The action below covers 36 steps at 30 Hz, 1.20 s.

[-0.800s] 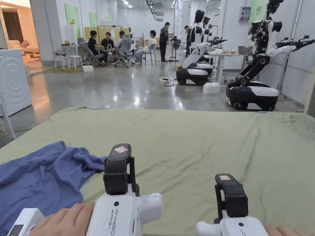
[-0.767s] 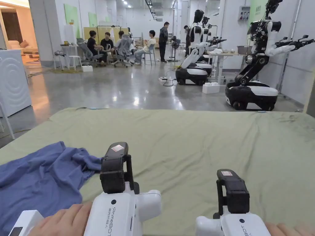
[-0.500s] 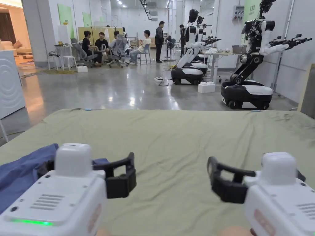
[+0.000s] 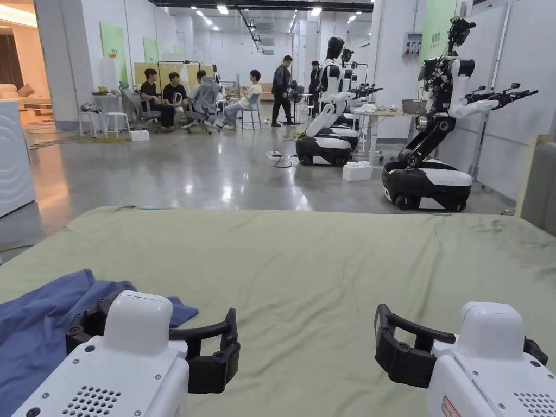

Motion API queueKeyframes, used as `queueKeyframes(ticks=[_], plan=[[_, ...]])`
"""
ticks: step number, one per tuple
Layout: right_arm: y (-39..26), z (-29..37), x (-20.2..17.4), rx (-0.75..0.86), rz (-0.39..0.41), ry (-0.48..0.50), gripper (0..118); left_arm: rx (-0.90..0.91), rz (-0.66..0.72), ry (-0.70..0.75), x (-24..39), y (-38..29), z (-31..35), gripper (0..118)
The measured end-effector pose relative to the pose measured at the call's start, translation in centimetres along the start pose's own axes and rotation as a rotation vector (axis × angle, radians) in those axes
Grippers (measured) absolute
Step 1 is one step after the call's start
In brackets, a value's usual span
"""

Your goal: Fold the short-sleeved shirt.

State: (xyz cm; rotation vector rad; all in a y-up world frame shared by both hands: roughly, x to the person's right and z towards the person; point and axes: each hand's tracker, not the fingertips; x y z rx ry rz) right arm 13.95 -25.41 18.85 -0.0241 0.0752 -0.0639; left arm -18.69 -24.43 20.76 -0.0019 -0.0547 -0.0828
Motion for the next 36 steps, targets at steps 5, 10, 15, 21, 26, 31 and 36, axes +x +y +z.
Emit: queueKeyframes(ticks=[5,10,15,21,26,31,36], plan=[[-0.3,0.1,0.3,-0.020,-0.002,-0.010,118,0.002,0.041,0.023,-0.7,0.2,0.4,118],[-0.5,0.2,0.6,-0.034,-0.041,-0.017,118,0.030,0.023,0.051,-0.5,0.5,0.9,118],[-0.4,0.4,0.3,-0.026,0.017,-0.029,118,0.019,0.081,0.032,-0.7,0.6,0.9,118],[-0.3,0.5,0.6,-0.030,-0.005,-0.045,118,0.032,0.126,0.032,-0.8,0.4,1.0,118],[-0.3,0.7,0.5,-0.027,0.028,-0.064,118,0.051,0.134,0.039,-0.7,0.3,1.1,118],[-0.2,0.8,0.3,-0.021,0.048,-0.066,118,0.080,0.150,0.018,-0.6,0.2,1.2,118],[-0.2,0.9,-0.1,-0.004,0.080,-0.071,118,0.130,0.160,0.047,-0.4,0.2,1.6,118]])
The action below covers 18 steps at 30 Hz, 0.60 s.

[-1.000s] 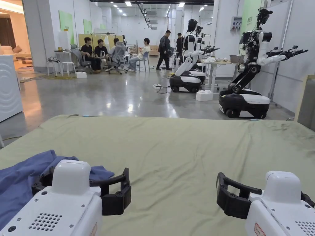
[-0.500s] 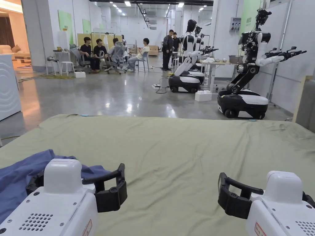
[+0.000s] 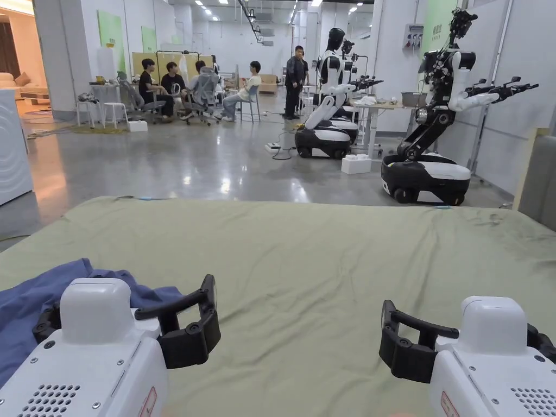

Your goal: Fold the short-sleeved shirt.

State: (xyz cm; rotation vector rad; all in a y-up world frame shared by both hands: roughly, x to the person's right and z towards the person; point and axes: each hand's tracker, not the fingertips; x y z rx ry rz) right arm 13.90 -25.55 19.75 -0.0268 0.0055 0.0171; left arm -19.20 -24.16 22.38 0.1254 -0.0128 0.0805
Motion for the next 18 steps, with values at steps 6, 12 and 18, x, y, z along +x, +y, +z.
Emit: queueKeyframes(ticks=[6,12,18], plan=[[0.4,0.6,0.1,0.058,-0.017,-0.003,118,-0.011,0.026,-0.022,-0.2,0.1,-0.1,118],[0.5,0.9,0.5,0.034,-0.031,-0.018,104,0.012,-0.080,-0.070,1.0,0.3,0.8,103],[0.6,1.2,1.2,0.046,-0.045,-0.042,4,-0.038,-0.098,-0.109,1.8,0.8,0.2,0]])
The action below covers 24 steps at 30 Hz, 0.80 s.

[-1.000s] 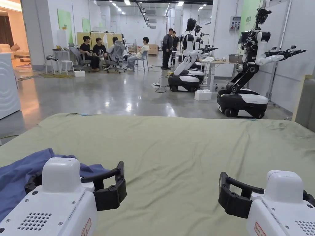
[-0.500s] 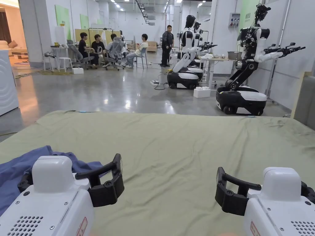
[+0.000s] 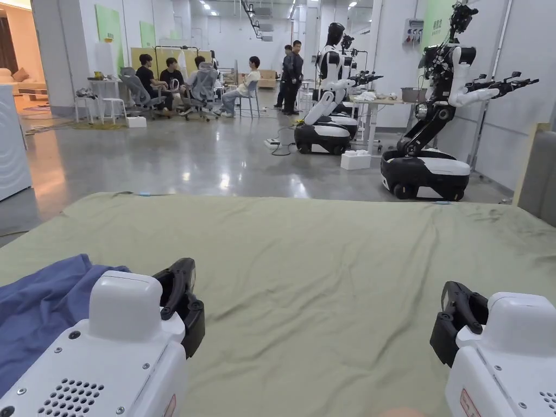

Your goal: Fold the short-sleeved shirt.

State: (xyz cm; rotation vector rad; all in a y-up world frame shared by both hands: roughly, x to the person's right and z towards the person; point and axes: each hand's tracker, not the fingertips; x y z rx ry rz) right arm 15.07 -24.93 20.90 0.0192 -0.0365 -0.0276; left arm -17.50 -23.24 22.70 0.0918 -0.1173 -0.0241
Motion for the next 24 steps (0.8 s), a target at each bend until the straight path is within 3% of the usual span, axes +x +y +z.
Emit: queueKeyframes(ticks=[7,11,14,18,24], plan=[[0.0,-0.8,-0.9,-0.022,0.021,0.001,4,-0.009,0.028,0.037,-1.4,-0.6,-0.7,0],[-0.2,-2.8,-4.9,-0.059,0.048,0.152,4,-0.029,0.038,0.174,-5.9,-0.5,0.7,0],[-0.6,-4.1,-10.7,-0.064,0.065,0.327,4,-0.053,0.020,0.343,-10.6,-0.6,3.6,0],[-1.1,-5.7,-16.6,-0.162,-0.021,0.606,4,-0.093,0.017,0.543,-16.0,-1.1,7.7,0],[-2.4,-7.7,-20.1,-0.167,0.047,0.668,4,-0.182,0.063,0.631,-19.9,-3.4,7.8,0]])
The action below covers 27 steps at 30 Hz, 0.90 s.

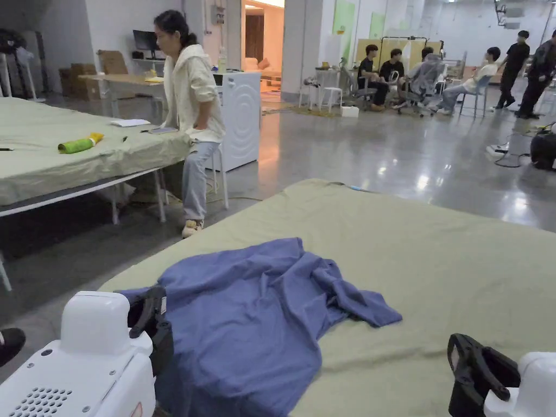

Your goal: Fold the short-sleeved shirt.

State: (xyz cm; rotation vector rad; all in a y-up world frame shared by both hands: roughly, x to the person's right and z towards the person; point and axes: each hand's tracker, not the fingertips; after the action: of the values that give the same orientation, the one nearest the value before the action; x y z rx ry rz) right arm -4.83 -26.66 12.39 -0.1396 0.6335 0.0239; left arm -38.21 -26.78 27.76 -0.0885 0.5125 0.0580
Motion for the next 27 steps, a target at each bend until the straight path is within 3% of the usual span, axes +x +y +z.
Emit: queueKeyframes(ticks=[2,4,12,13,14,15,16,18,19,22,23,25,26,27], plan=[[-0.3,-0.9,0.9,-0.019,-0.009,0.000,4,-0.060,-0.015,-0.057,0.8,-0.7,-2.1,0],[-0.6,-1.6,2.4,-0.056,-0.067,0.012,4,-0.119,-0.008,-0.149,2.1,-1.7,-5.6,0],[-2.6,-3.7,7.8,-0.157,-0.057,-0.061,4,-0.324,-0.053,-0.292,7.9,-2.5,-24.9,0],[-3.1,-4.1,8.4,-0.180,-0.073,-0.063,4,-0.375,-0.049,-0.332,8.5,-2.9,-28.0,7],[-3.5,-4.5,8.8,-0.205,-0.090,-0.065,4,-0.464,-0.057,-0.339,9.4,-3.4,-31.1,38],[-3.9,-4.8,9.2,-0.227,-0.102,-0.064,4,-0.538,-0.066,-0.345,10.2,-3.9,-33.8,90],[-4.4,-5.3,9.6,-0.241,-0.106,-0.062,4,-0.633,-0.059,-0.365,10.9,-4.9,-36.7,118],[-5.4,-6.0,10.1,-0.265,-0.106,-0.063,4,-0.804,0.015,-0.356,11.3,-7.3,-40.1,118],[-5.7,-6.3,10.2,-0.276,-0.104,-0.064,4,-0.751,0.031,-0.308,11.5,-7.1,-42.0,118],[-6.7,-7.1,10.7,-0.297,-0.105,-0.055,4,-0.810,0.077,-0.201,10.1,-8.9,-46.2,118],[-7.0,-7.3,10.9,-0.305,-0.106,-0.053,4,-0.827,0.032,-0.132,10.3,-9.3,-47.0,118],[-7.6,-7.8,11.2,-0.322,-0.113,-0.046,4,-0.868,-0.096,-0.155,12.7,-9.3,-46.3,114],[-7.8,-7.9,11.2,-0.329,-0.116,-0.045,4,-0.869,-0.166,-0.187,13.3,-9.7,-46.1,91],[-8.0,-8.0,11.3,-0.337,-0.121,-0.043,4,-0.839,-0.238,-0.164,14.0,-9.8,-45.6,57]])
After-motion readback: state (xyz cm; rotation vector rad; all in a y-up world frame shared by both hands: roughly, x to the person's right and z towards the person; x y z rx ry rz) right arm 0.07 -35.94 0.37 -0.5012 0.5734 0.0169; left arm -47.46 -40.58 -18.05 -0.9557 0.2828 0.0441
